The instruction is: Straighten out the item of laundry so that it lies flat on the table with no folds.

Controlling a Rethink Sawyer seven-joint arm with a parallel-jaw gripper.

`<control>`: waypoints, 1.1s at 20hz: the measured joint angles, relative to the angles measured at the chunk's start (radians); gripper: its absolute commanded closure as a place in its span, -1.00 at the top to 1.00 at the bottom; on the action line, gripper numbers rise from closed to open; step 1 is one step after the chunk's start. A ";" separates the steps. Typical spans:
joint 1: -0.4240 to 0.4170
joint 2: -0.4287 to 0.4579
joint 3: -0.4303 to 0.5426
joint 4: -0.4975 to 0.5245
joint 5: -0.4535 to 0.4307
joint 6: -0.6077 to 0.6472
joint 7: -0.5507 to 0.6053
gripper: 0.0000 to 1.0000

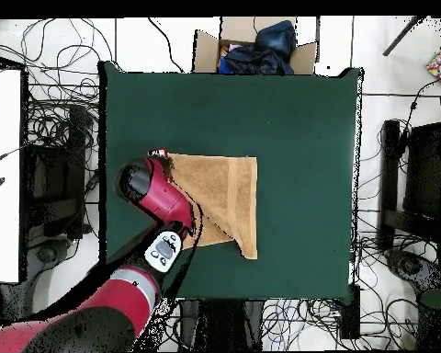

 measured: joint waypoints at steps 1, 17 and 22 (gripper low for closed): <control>0.014 0.009 -0.017 -0.009 0.000 0.015 0.007 -1.00; 0.047 0.030 -0.074 -0.039 -0.063 0.093 0.037 -1.00; 0.035 0.011 -0.073 -0.037 -0.123 0.123 0.037 -1.00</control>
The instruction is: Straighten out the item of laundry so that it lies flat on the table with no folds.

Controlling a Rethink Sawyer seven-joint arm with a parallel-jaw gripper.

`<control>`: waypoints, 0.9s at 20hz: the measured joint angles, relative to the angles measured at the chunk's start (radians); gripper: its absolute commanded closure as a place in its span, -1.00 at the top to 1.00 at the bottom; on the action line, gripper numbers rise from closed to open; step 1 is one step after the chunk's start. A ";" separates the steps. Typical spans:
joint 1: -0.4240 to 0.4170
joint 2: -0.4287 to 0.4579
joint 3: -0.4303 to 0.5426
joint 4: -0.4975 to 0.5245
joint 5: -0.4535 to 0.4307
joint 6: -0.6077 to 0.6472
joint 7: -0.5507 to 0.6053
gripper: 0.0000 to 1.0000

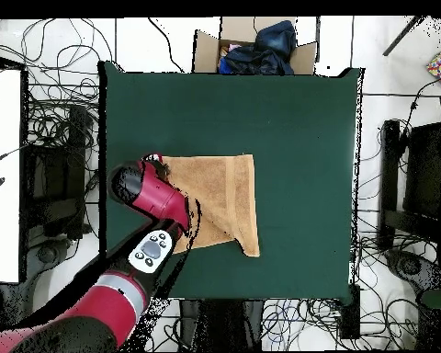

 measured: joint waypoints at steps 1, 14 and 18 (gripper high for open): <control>-0.009 -0.017 -0.001 0.005 -0.027 0.019 0.000 -1.00; -0.085 -0.122 -0.016 0.082 -0.165 0.033 0.000 -1.00; -0.134 -0.124 -0.014 0.099 -0.224 -0.012 0.000 -1.00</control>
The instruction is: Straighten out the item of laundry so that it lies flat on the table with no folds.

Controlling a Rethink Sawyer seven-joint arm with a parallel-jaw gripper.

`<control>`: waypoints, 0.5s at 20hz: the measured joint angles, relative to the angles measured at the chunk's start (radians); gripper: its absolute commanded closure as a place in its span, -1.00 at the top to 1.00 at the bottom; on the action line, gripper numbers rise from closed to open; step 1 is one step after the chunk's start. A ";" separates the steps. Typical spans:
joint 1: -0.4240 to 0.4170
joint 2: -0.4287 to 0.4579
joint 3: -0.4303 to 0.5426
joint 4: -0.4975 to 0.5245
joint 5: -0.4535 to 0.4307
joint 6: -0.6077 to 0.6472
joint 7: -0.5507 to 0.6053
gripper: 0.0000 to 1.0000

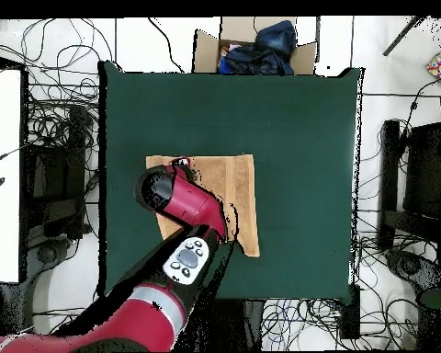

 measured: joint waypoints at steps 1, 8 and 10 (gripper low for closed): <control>-0.012 0.000 0.001 0.003 -0.016 -0.012 0.000 -1.00; -0.137 0.007 0.014 0.023 -0.180 -0.097 0.000 -1.00; -0.159 0.009 0.021 0.023 -0.206 -0.101 0.000 -1.00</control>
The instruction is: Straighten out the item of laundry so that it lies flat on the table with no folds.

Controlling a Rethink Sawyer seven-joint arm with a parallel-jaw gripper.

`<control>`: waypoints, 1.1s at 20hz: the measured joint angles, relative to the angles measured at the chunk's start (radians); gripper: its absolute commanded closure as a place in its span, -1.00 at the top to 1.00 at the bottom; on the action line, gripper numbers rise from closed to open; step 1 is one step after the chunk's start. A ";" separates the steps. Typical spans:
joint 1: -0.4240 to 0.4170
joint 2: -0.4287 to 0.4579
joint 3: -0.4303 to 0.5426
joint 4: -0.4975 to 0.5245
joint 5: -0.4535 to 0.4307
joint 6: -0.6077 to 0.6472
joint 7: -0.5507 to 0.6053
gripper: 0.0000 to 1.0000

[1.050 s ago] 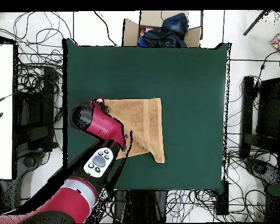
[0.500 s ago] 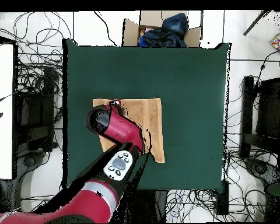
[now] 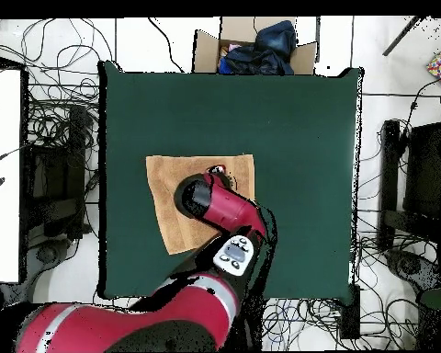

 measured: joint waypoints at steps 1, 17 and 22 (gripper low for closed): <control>-0.024 0.003 0.009 0.000 -0.027 -0.003 0.000 -1.00; -0.214 -0.001 0.133 0.000 -0.268 -0.030 0.000 -1.00; -0.270 -0.022 0.184 0.010 -0.308 -0.030 0.000 -1.00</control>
